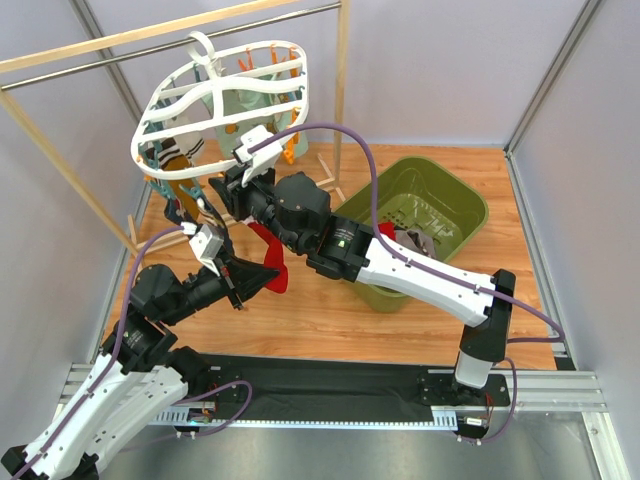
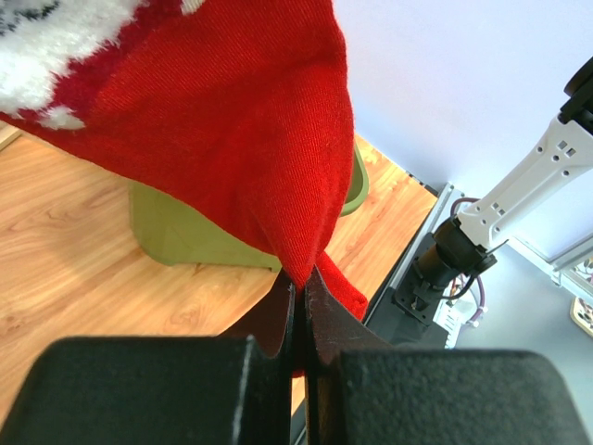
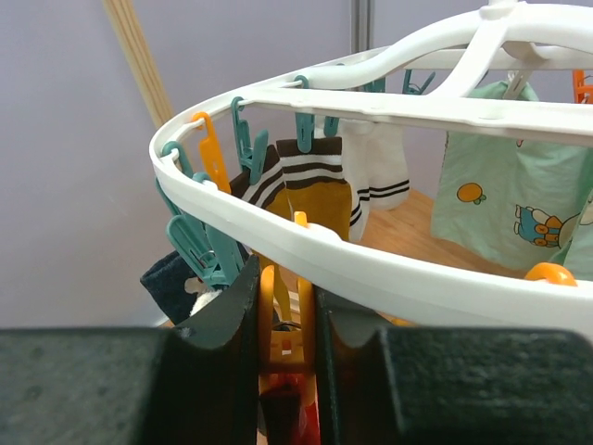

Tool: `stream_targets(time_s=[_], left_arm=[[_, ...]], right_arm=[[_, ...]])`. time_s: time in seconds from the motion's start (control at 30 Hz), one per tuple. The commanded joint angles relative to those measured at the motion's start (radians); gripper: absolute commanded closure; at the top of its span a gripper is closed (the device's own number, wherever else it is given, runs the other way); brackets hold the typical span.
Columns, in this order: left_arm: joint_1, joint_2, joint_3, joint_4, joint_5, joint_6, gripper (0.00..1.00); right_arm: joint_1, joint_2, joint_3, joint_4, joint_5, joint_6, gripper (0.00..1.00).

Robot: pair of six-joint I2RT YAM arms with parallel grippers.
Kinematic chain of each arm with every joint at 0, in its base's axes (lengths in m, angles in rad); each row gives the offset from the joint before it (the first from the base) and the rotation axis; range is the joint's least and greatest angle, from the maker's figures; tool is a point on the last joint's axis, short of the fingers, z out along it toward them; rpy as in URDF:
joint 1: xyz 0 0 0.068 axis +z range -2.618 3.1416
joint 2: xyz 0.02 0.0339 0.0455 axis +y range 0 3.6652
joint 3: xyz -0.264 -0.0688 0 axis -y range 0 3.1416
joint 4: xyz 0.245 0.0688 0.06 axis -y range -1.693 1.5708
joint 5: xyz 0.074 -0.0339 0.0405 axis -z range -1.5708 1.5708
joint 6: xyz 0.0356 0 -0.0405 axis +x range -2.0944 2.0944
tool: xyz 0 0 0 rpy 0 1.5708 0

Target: Remove the socks clipped to the hanger

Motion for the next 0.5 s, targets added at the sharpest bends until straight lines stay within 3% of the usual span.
stream_targets(time_s=[0.0,0.47], left_arm=[[0.003,0.002,0.007,0.015,0.008,0.016,1.00],[0.003,-0.004,0.001,0.019,0.005,0.011,1.00]], right_arm=[[0.007,-0.022,0.022,0.067,0.026,0.017,1.00],[0.006,-0.033,0.009,0.056,0.006,0.031,0.99]])
